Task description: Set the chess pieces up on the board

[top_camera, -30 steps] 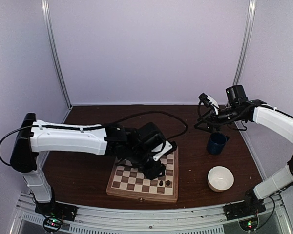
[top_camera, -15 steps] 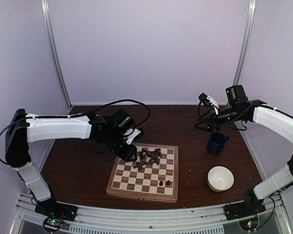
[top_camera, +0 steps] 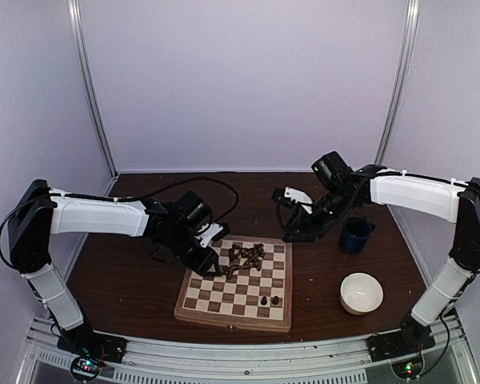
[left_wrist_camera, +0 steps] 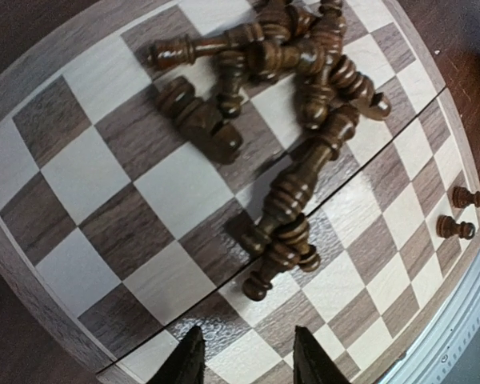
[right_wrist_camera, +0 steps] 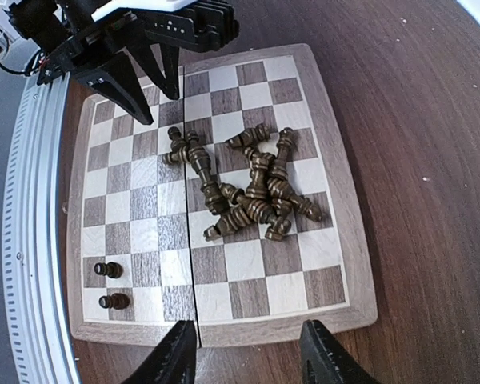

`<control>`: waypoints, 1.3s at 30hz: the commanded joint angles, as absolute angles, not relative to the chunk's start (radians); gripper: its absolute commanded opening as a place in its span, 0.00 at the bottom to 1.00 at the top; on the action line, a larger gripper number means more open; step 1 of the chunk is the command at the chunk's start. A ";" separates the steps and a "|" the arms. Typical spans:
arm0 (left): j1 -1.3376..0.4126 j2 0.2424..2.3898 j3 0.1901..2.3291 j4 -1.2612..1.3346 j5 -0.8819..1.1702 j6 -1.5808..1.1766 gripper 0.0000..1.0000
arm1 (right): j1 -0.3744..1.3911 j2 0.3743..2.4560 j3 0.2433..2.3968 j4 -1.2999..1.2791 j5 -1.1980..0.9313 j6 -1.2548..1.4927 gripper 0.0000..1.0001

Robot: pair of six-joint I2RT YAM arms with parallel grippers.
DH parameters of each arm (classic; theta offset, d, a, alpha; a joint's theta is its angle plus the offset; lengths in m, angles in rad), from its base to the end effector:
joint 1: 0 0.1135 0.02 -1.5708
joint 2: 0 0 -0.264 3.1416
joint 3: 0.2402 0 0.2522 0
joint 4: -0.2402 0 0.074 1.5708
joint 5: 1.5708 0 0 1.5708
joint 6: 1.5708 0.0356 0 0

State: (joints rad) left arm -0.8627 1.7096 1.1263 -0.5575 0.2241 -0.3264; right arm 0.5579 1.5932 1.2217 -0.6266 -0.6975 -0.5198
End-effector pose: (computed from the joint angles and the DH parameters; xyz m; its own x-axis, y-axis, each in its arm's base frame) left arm 0.2147 -0.2629 0.1913 -0.8167 0.4732 -0.3301 0.5690 0.7554 -0.3250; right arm 0.2686 0.1945 0.2593 -0.2706 -0.6176 -0.7385 -0.9626 0.1834 0.1994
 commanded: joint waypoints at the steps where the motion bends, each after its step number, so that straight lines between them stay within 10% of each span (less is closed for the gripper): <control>1: -0.838 1.672 1.047 -0.392 0.292 -0.351 0.34 | 0.620 1.686 1.347 -0.722 -0.636 -0.553 0.48; 39: -0.790 1.427 0.747 -0.054 0.229 -0.603 0.35 | 0.821 2.237 1.851 -0.959 -0.382 -0.363 0.40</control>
State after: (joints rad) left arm -0.7971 1.4315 0.7506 -0.1158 0.2390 -0.5789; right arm 0.8139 2.2097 1.8099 -0.9436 -0.4332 -0.3885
